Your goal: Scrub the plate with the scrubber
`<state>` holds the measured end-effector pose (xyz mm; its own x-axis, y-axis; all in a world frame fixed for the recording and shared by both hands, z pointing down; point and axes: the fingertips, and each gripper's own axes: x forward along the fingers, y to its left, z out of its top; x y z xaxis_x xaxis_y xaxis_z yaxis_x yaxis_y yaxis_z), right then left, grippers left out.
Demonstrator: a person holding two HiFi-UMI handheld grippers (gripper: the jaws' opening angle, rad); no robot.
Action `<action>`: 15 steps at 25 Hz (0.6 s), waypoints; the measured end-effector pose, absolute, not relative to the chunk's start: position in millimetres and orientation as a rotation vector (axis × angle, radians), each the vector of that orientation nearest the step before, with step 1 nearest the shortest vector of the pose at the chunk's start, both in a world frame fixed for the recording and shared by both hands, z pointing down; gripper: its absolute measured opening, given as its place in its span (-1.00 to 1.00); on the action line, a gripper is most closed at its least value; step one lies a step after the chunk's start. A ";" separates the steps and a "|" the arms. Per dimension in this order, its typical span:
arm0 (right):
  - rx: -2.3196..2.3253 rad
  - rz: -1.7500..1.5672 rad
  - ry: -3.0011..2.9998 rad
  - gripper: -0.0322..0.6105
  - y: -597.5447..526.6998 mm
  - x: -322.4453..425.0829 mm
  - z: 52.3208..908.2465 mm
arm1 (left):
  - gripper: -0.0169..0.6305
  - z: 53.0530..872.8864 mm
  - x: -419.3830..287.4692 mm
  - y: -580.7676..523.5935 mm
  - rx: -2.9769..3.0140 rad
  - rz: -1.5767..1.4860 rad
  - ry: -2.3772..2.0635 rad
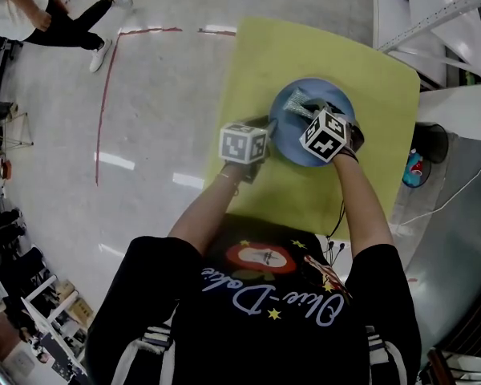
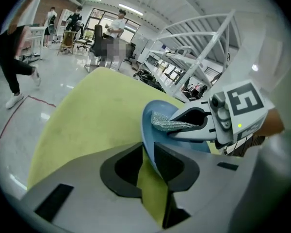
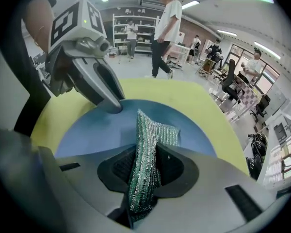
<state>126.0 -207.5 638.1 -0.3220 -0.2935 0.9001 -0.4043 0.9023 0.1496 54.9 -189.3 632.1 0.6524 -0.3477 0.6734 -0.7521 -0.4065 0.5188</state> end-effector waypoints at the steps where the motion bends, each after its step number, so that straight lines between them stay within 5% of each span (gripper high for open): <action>1: 0.486 0.111 -1.923 -0.68 -204.5 122.9 638.6 | -0.74 632.5 54.7 -189.1 2.008 0.593 -0.854; 15: 0.278 0.048 -1.949 -0.68 -150.6 106.4 640.0 | -0.75 632.8 54.5 -190.2 2.018 0.623 -0.886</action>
<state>106.4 -150.6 640.0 -0.3600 -0.1714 0.9171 -0.2161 0.9716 0.0967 54.5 -190.2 632.8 0.6292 -0.3607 0.6885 -0.7699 -0.4107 0.4884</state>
